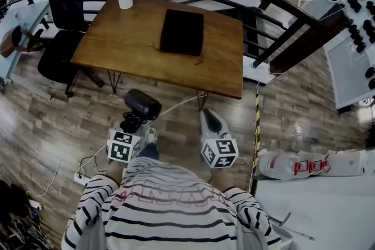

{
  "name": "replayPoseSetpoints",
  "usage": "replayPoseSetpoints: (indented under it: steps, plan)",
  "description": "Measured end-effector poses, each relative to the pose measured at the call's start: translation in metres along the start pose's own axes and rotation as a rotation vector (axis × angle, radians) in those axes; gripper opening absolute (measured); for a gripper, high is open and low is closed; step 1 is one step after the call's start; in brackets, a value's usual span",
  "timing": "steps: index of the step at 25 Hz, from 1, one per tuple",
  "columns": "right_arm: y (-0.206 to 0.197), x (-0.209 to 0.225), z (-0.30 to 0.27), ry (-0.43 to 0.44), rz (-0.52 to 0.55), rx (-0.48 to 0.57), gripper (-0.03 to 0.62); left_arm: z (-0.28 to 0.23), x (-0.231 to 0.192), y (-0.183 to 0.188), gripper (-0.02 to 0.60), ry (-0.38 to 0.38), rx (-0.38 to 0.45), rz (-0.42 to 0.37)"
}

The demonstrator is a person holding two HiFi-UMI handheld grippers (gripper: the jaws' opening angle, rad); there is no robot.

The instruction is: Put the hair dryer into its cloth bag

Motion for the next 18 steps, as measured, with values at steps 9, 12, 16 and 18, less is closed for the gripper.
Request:
replayPoseSetpoints:
  steps: [9, 12, 16, 18]
  plan:
    - [0.033, 0.031, -0.099, -0.023, 0.023, -0.025, 0.066, -0.062, -0.051, 0.075, 0.155, -0.033, -0.029, -0.019]
    - [0.041, 0.035, -0.131, -0.031, 0.037, -0.038, 0.081, -0.079, -0.071, 0.095, 0.153, -0.042, -0.039, -0.036]
    - [0.047, 0.040, -0.164, -0.053, 0.043, -0.054, 0.087, -0.099, -0.094, 0.119, 0.153, -0.055, -0.046, -0.049]
    - [0.048, 0.042, -0.179, -0.065, 0.045, -0.066, 0.091, -0.108, -0.106, 0.130, 0.153, -0.064, -0.052, -0.055]
Point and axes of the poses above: the fingertips, and each gripper's own axes: z backward along the fingers, x to its right, y out of its top, the point moved 3 cm from there along z, backward along the fingers, and after that the axes turned 11 degrees about z, right-handed, at the moved point
